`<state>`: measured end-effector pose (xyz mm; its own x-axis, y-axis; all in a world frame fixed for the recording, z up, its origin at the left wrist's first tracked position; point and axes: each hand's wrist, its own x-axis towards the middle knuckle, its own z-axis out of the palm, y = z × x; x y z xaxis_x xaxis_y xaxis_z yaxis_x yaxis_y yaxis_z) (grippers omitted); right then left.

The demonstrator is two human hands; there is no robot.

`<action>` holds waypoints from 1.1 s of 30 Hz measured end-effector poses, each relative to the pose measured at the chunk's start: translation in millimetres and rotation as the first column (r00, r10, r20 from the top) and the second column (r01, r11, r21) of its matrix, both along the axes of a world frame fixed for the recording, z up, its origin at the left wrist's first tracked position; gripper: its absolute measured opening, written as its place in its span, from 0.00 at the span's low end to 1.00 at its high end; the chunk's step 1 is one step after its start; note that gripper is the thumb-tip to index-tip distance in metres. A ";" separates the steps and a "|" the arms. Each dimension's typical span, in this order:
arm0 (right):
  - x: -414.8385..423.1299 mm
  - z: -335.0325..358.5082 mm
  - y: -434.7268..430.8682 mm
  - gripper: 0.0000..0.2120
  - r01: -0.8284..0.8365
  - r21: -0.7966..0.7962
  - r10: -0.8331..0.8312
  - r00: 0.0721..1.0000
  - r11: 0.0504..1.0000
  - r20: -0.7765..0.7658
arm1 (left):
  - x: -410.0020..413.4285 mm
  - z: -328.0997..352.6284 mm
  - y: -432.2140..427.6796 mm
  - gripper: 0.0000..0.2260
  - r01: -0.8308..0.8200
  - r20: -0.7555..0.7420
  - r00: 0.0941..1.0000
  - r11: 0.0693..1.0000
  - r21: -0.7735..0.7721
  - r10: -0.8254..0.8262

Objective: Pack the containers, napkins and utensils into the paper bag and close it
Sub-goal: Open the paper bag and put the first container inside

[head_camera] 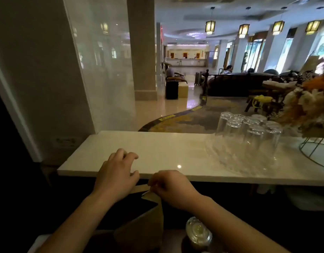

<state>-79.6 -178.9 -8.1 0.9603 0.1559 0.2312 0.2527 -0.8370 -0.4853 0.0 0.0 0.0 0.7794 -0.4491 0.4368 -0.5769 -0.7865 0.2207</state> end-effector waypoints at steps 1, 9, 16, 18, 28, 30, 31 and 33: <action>1.5 -5.2 1.8 0.09 0.007 -0.013 -0.007 1.000 1.000 -0.021 | -1.3 -4.0 2.8 0.17 0.002 -0.021 1.000 1.000 0.011 -0.002; 10.4 -48.1 17.0 0.11 0.081 -0.154 -0.099 0.989 0.985 -0.114 | -14.2 -49.3 32.4 0.04 -0.021 -0.154 0.987 0.995 0.098 0.036; 0.0 -74.2 10.1 0.09 0.195 -0.151 -0.200 0.979 0.969 -0.023 | -10.7 -71.7 75.9 0.12 -0.055 -0.249 0.961 0.964 0.262 0.123; -9.6 -75.5 3.4 0.13 0.234 -0.144 -0.241 0.970 0.961 -0.029 | -8.4 -74.9 86.7 0.24 -0.032 -0.309 0.942 0.951 0.309 0.132; -49.5 -79.1 -5.5 0.23 0.360 -0.124 -0.366 0.930 0.925 -0.033 | -23.6 -90.4 97.1 0.56 0.107 -0.565 0.820 0.945 0.309 0.092; -56.4 -78.1 1.7 0.26 0.296 -0.170 -0.271 0.950 0.940 0.156 | -27.4 -95.5 97.8 0.57 0.099 -0.557 0.827 0.954 0.284 0.080; -60.3 -76.7 7.5 0.24 0.220 -0.154 -0.175 0.950 0.963 0.260 | -29.7 -98.5 97.7 0.57 0.097 -0.543 0.836 0.956 0.277 0.073; -69.3 -73.8 22.6 0.20 -0.019 -0.173 0.072 0.950 0.985 0.305 | -33.8 -104.0 97.3 0.57 0.090 -0.517 0.854 0.961 0.261 0.060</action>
